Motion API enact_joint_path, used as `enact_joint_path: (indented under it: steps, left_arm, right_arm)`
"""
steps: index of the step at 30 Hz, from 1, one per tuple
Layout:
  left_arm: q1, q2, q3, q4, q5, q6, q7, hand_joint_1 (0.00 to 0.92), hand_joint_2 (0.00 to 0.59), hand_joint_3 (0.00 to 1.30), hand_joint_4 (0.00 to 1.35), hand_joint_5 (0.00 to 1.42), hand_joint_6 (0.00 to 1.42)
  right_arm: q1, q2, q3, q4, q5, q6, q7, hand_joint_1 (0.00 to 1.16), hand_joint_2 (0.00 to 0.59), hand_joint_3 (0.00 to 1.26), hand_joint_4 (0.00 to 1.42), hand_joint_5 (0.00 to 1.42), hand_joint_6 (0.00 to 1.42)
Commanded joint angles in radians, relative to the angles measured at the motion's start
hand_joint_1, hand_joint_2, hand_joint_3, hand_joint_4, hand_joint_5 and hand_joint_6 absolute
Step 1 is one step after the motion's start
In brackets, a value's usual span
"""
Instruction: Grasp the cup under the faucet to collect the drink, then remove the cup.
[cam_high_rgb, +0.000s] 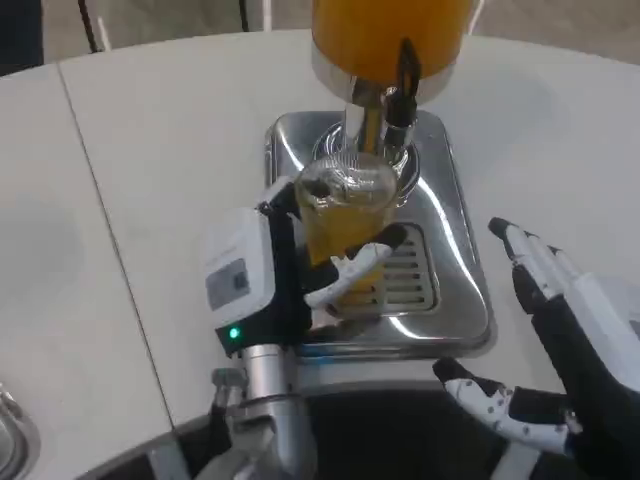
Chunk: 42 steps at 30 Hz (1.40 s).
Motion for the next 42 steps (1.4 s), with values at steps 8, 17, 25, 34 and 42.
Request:
enact_joint_path:
  steps: [8, 17, 25, 34, 42]
  left_arm:
    - [0.044, 0.062, -0.011, -0.082, 0.024, -0.047, 0.024, 0.414, 0.064, 1.00, 1.25, 1.42, 1.42]
    - [0.120, 0.159, 0.004, -0.171, 0.035, -0.084, 0.013, 0.417, 0.051, 1.00, 1.27, 1.42, 1.42]
    - [0.184, 0.210, 0.044, -0.280, 0.034, -0.099, -0.018, 0.417, 0.043, 1.00, 1.27, 1.42, 1.42]
    - [0.229, 0.221, 0.082, -0.347, 0.031, -0.114, -0.064, 0.416, 0.037, 1.00, 1.28, 1.42, 1.42]
    - [0.280, 0.253, 0.101, -0.399, 0.031, -0.133, -0.085, 0.413, 0.034, 1.00, 1.28, 1.42, 1.42]
  right_arm:
    - [-0.026, -0.018, 0.012, 0.052, 0.032, 0.006, -0.044, 0.66, 0.351, 0.00, 0.00, 0.00, 0.21]
    - [-0.060, -0.063, 0.005, 0.073, 0.057, 0.000, -0.062, 0.66, 0.352, 0.00, 0.00, 0.00, 0.22]
    - [-0.083, -0.146, -0.010, 0.068, 0.043, -0.026, -0.054, 0.66, 0.362, 0.00, 0.00, 0.00, 0.15]
    - [-0.073, -0.188, 0.001, 0.061, 0.037, -0.046, -0.055, 0.66, 0.363, 0.00, 0.00, 0.00, 0.15]
    - [-0.031, -0.249, 0.010, 0.053, 0.001, -0.124, -0.077, 0.63, 0.367, 0.00, 0.00, 0.00, 0.13]
